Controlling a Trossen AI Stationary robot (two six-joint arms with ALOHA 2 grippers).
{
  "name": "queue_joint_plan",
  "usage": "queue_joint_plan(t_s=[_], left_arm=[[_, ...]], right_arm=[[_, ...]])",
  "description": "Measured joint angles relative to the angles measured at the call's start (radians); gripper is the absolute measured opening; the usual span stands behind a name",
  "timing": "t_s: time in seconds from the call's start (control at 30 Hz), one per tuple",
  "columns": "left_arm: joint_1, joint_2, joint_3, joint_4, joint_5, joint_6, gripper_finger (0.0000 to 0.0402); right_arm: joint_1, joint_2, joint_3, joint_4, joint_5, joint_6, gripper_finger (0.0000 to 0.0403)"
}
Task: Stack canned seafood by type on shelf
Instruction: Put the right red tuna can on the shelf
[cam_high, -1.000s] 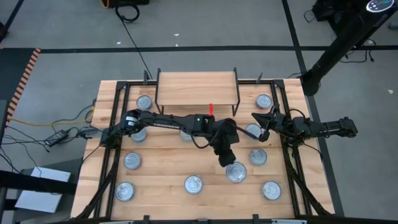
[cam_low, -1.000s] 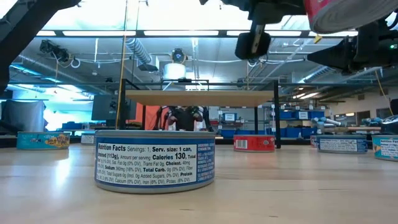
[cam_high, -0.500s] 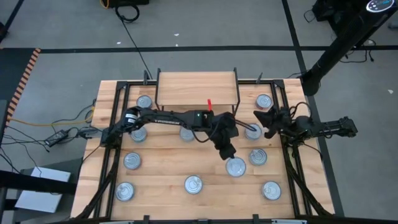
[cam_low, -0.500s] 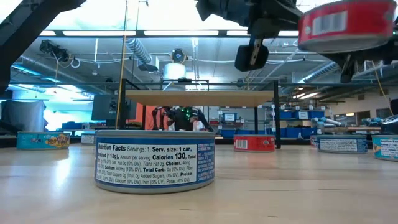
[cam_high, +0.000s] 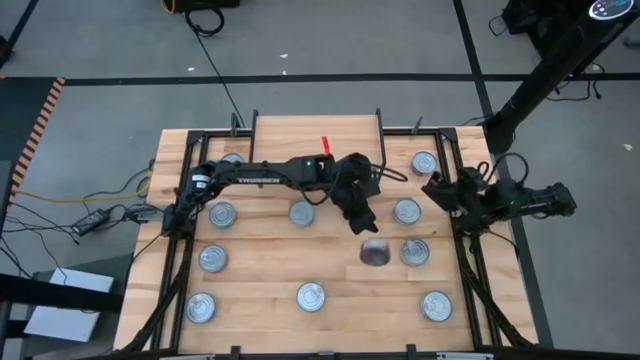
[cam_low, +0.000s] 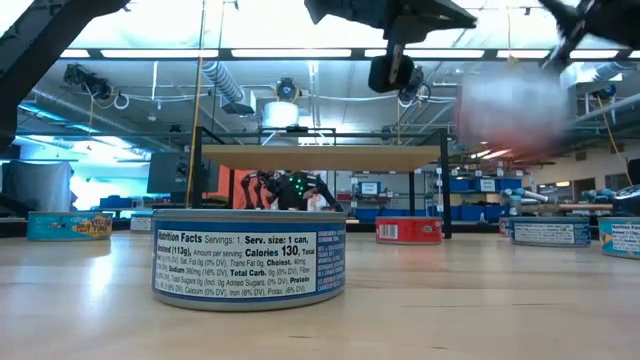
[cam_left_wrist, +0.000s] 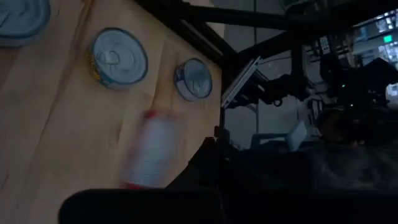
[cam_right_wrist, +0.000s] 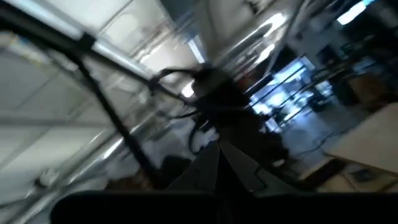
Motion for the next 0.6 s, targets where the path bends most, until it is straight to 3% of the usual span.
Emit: queue_joint_plan(t_s=[0.3, 0.6], left_arm=[[0.034, -0.001, 0.0, -0.066, 0.019, 0.044, 0.0], [-0.029, -0.013, -0.001, -0.274, -0.109, 0.22, 0.0]], right_arm=[[0.097, 0.338, 0.348, -0.507, 0.003, -0.043, 0.0065], [0.227, 0.624, 0.493, -0.707, 0.005, 0.113, 0.0125]])
